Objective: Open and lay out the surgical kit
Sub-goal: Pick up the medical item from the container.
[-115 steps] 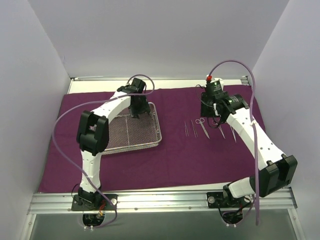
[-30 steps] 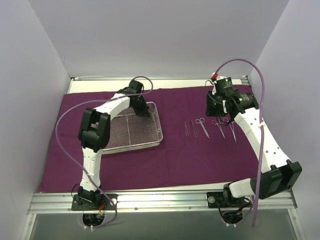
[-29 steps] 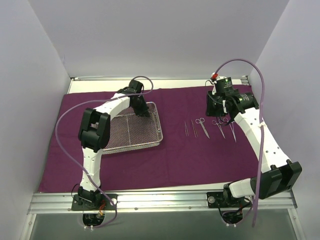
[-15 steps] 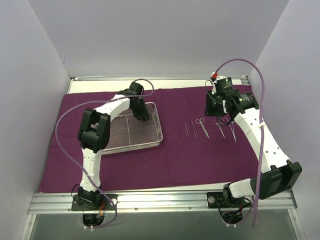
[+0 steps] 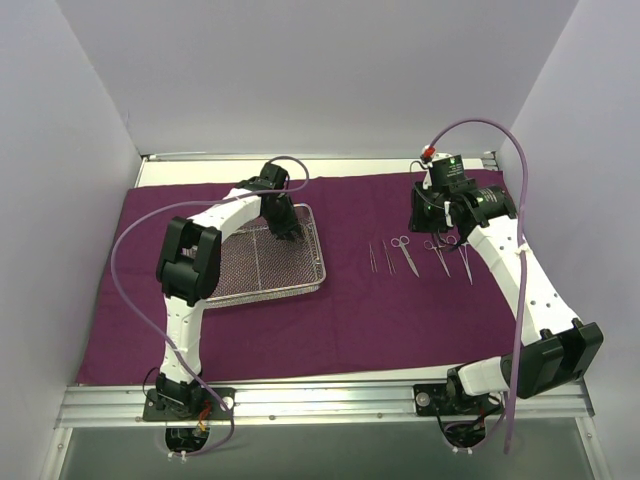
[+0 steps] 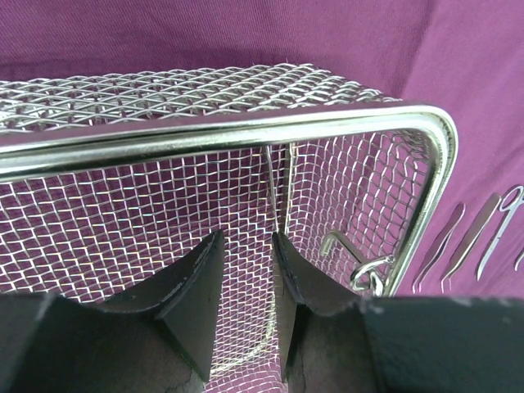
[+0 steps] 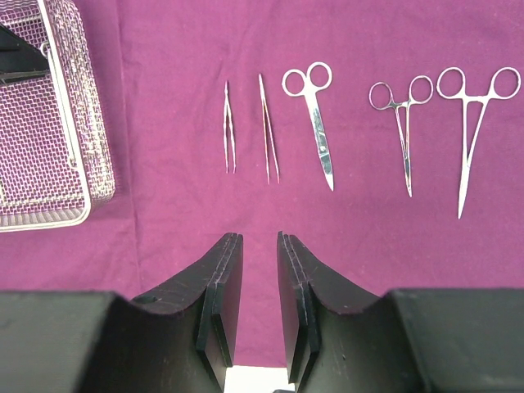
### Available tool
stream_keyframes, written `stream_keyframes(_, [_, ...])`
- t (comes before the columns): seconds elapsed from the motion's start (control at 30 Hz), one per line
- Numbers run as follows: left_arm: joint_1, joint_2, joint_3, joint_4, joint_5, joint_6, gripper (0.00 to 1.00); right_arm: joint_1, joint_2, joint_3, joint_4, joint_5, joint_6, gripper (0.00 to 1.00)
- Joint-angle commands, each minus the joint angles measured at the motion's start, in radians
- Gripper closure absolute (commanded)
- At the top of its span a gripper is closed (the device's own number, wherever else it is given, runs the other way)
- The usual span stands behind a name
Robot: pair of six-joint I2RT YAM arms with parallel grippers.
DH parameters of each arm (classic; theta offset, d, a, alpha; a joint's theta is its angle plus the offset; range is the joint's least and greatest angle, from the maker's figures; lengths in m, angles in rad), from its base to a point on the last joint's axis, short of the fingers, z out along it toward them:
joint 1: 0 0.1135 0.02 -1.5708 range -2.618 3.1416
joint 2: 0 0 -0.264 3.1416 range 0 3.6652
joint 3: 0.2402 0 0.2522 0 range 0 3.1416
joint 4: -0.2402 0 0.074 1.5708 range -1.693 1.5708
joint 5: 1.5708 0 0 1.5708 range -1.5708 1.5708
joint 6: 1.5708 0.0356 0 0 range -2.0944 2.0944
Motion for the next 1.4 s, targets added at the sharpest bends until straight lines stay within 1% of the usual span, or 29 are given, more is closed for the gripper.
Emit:
stream_keyframes(0.0, [-0.006, -0.010, 0.033, 0.034, 0.015, -0.012, 0.62, -0.011, -0.015, -0.012, 0.009, -0.005, 0.006, 0.75])
stream_keyframes(0.1, [-0.011, -0.010, 0.031, 0.039, 0.016, -0.012, 0.60, -0.012, -0.012, -0.012, 0.010, -0.007, 0.000, 0.75])
stream_keyframes(0.2, [-0.015, 0.008, 0.051, 0.025, 0.016, -0.013, 0.55, -0.014, -0.012, -0.014, 0.012, -0.011, -0.003, 0.75])
stream_keyframes(0.37, [-0.028, 0.030, 0.079, 0.005, 0.005, -0.016, 0.55, -0.018, -0.012, -0.014, 0.009, -0.013, -0.009, 0.75])
stream_keyframes(0.7, [-0.040, 0.119, 0.145, -0.094, -0.045, -0.009, 0.55, -0.018, -0.020, -0.023, 0.007, -0.010, -0.017, 0.76])
stream_keyframes(0.8, [-0.040, 0.142, 0.157, -0.116, -0.047, 0.000, 0.61, -0.018, -0.020, -0.021, 0.006, -0.010, -0.020, 0.76])
stream_keyframes(0.9, [-0.040, 0.154, 0.169, -0.131, -0.042, 0.016, 0.72, -0.018, -0.020, -0.017, 0.002, -0.007, -0.023, 0.76])
stream_keyframes(0.93, [-0.041, 0.157, 0.180, -0.137, -0.044, 0.023, 0.78, -0.018, -0.020, -0.017, 0.002, -0.005, -0.023, 0.75])
stream_keyframes(1.1, [-0.043, 0.159, 0.200, -0.160, -0.044, 0.043, 0.91, -0.018, -0.014, -0.008, 0.007, -0.011, -0.026, 0.76])
stream_keyframes(1.13, [-0.041, 0.160, 0.206, -0.168, -0.044, 0.054, 0.96, -0.018, -0.012, -0.009, 0.007, -0.013, -0.026, 0.76])
stream_keyframes(1.17, [-0.041, 0.159, 0.220, -0.179, -0.045, 0.060, 0.98, -0.018, -0.009, -0.009, 0.009, -0.014, -0.026, 0.76])
stream_keyframes(1.33, [-0.043, 0.159, 0.298, -0.258, -0.053, 0.137, 0.98, -0.018, -0.003, -0.009, 0.018, -0.019, -0.029, 0.76])
stream_keyframes(1.37, [-0.043, 0.156, 0.312, -0.298, -0.055, 0.145, 0.98, -0.017, 0.000, -0.008, 0.019, -0.020, -0.029, 0.76])
